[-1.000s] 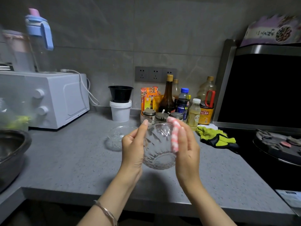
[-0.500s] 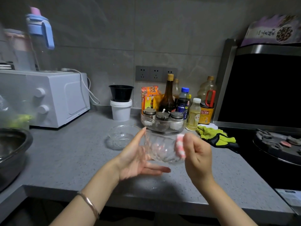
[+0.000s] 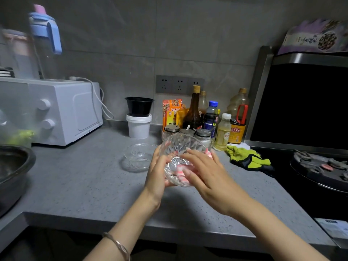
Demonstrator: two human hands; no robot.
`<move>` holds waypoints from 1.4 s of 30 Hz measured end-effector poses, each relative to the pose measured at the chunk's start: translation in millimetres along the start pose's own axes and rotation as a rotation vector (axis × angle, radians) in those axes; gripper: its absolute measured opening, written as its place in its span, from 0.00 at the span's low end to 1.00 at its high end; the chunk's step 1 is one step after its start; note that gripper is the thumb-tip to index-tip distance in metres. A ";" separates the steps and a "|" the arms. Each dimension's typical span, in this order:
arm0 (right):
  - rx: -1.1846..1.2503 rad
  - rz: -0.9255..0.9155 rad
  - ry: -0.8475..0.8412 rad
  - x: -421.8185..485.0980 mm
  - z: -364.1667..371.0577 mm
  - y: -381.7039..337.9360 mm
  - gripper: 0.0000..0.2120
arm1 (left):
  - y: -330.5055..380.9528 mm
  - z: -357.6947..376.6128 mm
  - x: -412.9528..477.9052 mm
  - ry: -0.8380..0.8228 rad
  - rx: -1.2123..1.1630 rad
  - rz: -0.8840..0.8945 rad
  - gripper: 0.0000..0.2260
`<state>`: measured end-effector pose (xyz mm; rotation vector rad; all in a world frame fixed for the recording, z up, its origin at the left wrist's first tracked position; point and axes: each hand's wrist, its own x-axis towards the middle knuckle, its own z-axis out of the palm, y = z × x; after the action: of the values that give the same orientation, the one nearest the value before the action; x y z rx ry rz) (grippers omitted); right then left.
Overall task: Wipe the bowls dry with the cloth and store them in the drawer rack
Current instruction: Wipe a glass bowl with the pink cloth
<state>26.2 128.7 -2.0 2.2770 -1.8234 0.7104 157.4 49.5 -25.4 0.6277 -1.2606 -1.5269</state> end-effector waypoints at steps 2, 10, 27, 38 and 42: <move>-0.014 -0.077 -0.049 -4.4 -8.9 -1.6 0.20 | 1.8 -0.4 0.5 0.048 -0.038 0.008 0.14; -0.228 -0.243 -0.082 -9.3 -15.5 -1.1 0.24 | -5.7 -3.2 4.2 0.128 -0.108 -0.088 0.13; 0.044 0.090 0.089 5.6 3.0 -11.3 0.19 | -4.4 3.2 -5.7 -0.069 0.139 0.039 0.23; -0.172 -0.210 -0.050 -16.9 21.9 -23.3 0.30 | -7.4 3.0 1.5 0.066 0.044 0.153 0.16; -0.389 -0.367 -0.029 -18.3 20.8 8.4 0.32 | -1.2 -12.2 4.1 -0.082 0.142 0.138 0.16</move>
<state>21.0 134.5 -29.9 2.2625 -1.3453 0.2400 166.1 40.8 -29.6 0.5615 -1.4542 -1.3696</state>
